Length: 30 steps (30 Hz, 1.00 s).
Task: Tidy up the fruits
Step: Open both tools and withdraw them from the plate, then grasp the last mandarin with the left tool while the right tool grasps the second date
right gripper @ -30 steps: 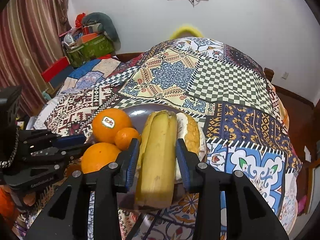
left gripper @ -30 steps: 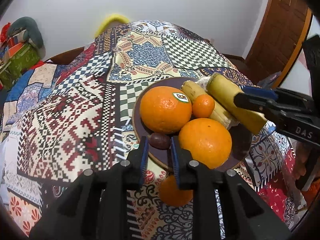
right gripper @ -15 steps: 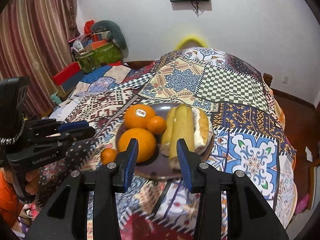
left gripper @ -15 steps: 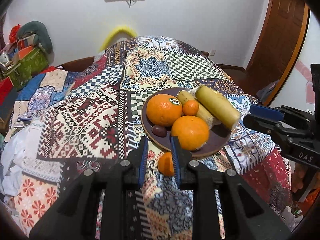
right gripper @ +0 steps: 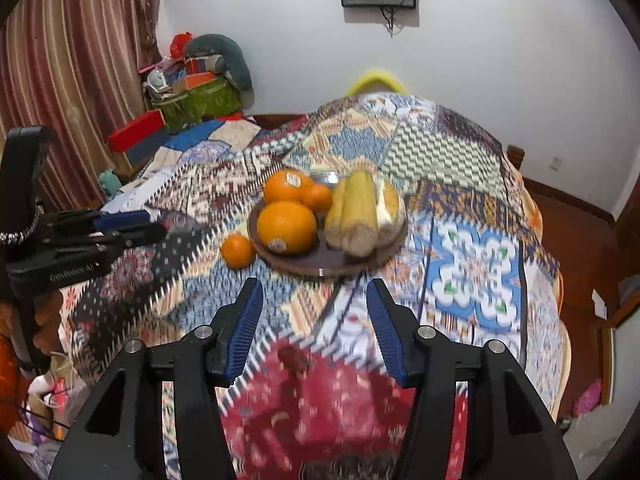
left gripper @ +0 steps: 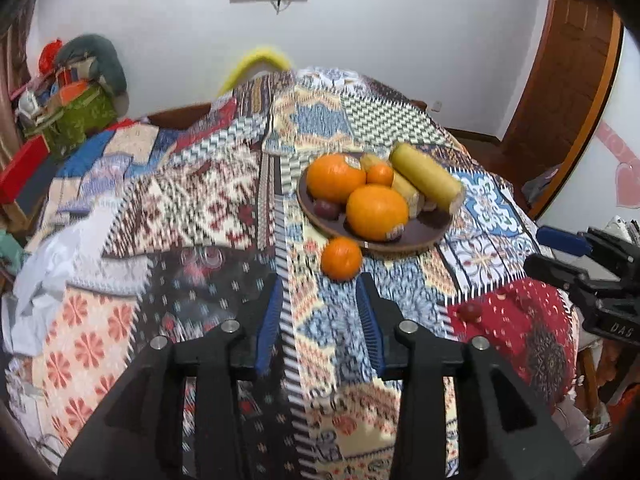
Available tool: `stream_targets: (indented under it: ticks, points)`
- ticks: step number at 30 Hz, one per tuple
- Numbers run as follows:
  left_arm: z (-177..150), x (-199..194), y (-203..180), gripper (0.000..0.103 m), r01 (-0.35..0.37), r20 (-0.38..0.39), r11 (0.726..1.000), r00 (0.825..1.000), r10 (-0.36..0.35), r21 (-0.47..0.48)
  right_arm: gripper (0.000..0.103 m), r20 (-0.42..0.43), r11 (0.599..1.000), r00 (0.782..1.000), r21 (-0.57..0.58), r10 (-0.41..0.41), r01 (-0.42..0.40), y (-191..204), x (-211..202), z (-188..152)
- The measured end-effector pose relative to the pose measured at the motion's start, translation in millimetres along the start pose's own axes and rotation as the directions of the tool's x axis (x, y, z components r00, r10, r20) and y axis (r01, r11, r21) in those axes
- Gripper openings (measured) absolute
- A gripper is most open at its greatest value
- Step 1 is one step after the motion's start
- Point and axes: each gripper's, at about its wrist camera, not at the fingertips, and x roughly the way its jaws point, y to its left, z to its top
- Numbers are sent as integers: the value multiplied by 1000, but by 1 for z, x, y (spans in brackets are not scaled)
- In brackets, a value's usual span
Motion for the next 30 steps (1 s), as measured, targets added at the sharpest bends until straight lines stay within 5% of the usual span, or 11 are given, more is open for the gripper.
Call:
stream_targets:
  ticks: [11, 25, 30]
  points:
    - [-36, 10, -6, 48, -29, -59, 1000, 998, 29, 6, 50, -121, 998, 992, 47, 35, -29, 5, 31, -45]
    - [-45, 28, -12, 48, -20, -102, 1000, 995, 21, 9, 50, -156, 999, 988, 39, 13, -7, 14, 55, -52]
    - [-44, 32, -13, 48, -22, -106, 1000, 994, 23, 9, 22, -146, 999, 989, 46, 22, -16, 15, 55, -52]
